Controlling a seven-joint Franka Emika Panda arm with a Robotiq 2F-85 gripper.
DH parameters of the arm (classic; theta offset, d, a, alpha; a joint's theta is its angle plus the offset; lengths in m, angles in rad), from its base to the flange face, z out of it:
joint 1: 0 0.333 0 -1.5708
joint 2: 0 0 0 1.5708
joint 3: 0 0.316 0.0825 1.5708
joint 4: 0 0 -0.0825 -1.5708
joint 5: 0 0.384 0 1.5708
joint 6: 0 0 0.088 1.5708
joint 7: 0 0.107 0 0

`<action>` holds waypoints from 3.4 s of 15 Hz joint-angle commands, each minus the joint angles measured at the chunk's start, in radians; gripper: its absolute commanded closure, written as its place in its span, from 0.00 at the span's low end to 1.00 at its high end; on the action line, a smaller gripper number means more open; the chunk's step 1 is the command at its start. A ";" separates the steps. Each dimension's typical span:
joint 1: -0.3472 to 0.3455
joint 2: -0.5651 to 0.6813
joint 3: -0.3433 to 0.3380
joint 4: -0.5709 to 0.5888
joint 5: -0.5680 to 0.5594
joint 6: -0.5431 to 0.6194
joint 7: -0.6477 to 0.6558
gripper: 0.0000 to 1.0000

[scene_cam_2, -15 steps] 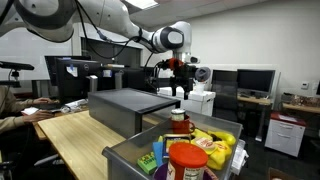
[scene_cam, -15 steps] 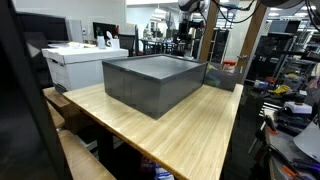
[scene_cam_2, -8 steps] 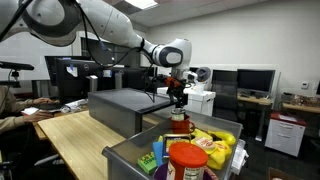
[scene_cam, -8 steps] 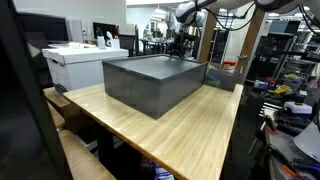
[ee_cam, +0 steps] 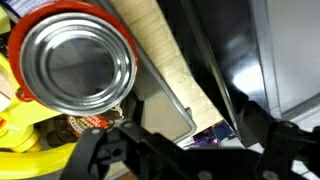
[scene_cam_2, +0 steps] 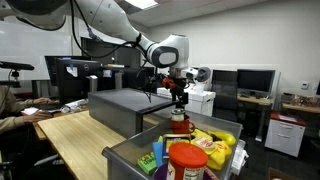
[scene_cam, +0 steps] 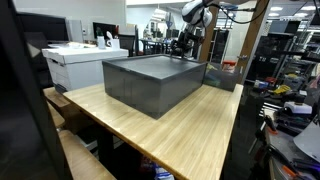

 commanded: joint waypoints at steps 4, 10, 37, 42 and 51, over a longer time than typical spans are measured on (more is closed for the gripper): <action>-0.012 -0.224 -0.003 -0.274 0.020 0.048 -0.029 0.00; -0.006 -0.307 -0.040 -0.325 0.009 0.012 -0.003 0.00; -0.051 -0.003 -0.046 0.121 0.010 -0.326 0.018 0.00; -0.073 0.043 -0.029 0.149 0.029 -0.349 0.011 0.00; -0.107 -0.001 -0.046 0.088 0.074 -0.317 0.015 0.00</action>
